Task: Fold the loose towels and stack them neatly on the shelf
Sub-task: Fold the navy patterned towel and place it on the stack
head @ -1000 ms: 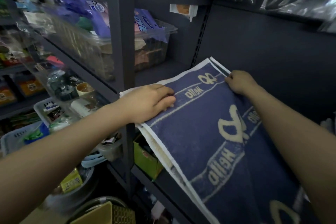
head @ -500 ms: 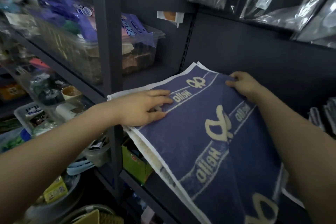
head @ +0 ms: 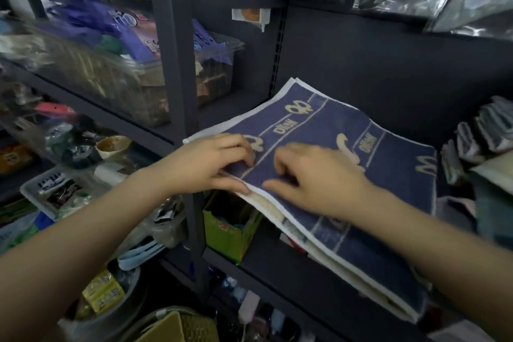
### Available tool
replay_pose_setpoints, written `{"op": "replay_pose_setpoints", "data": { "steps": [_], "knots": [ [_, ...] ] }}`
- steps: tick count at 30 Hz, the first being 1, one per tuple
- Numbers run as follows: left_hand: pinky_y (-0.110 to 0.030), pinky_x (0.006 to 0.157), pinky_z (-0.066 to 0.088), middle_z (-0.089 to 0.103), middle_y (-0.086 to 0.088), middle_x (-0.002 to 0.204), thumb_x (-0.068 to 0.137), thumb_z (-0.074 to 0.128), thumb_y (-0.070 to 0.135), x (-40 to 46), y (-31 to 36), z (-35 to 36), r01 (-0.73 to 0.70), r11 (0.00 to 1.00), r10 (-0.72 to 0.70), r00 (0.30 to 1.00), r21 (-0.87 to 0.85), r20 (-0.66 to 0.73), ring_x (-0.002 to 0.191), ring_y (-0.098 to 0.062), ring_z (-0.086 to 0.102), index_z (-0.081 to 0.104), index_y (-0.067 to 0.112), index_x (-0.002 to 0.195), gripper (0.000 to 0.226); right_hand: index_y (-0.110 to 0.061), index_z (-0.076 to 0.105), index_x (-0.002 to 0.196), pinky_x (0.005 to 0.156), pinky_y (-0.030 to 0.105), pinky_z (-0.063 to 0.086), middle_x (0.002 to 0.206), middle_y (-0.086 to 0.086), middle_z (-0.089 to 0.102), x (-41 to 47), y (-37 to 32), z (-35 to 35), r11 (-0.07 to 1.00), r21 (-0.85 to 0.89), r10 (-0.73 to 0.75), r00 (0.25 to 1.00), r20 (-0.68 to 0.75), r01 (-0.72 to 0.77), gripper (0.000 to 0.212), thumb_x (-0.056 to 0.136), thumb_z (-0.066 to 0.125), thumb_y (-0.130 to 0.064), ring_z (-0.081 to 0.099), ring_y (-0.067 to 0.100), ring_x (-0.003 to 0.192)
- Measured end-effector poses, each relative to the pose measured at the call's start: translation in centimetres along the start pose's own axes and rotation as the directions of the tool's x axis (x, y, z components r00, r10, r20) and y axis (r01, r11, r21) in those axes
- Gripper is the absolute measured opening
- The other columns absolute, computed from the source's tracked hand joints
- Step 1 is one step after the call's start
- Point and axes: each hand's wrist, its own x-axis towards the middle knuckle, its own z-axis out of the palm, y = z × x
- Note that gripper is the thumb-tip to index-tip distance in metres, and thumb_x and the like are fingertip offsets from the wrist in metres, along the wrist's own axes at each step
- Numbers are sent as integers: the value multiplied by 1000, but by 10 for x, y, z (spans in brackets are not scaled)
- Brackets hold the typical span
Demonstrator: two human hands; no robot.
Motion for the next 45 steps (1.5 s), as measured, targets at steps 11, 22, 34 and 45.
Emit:
{"op": "replay_pose_setpoints", "data": {
  "steps": [11,22,34,45],
  "knots": [
    [-35,71,53,66,-9,94,85,46,9,-15,-1,-2,-137,976,165,972,168,-167,84,-28,65,68,7,91,22,-1,61,86,41,28,39,82,16,59,-38,-44,6,963,-213,118,967,-226,-167,28,60,69,6,56,32,60],
    [-37,81,50,59,-10,115,77,50,42,-31,12,9,-54,990,65,994,128,-87,101,-29,60,57,13,68,31,-8,48,130,99,41,40,136,15,46,-71,-58,32,973,-148,165,981,-103,-179,62,82,62,-45,48,33,121],
    [-32,113,8,16,-2,155,70,49,76,-20,19,39,103,975,-121,989,197,80,143,-20,14,22,22,146,97,-20,20,147,115,32,14,156,1,17,-120,28,18,817,-152,577,793,195,-556,74,87,12,-62,17,17,142],
    [-39,103,31,53,-10,133,75,52,66,43,143,50,-231,965,240,969,124,-61,123,-27,50,55,11,127,75,-24,38,138,101,1,17,142,-14,30,-153,96,-41,983,96,80,836,543,-156,61,83,66,-20,27,-1,129]
  ]
}}
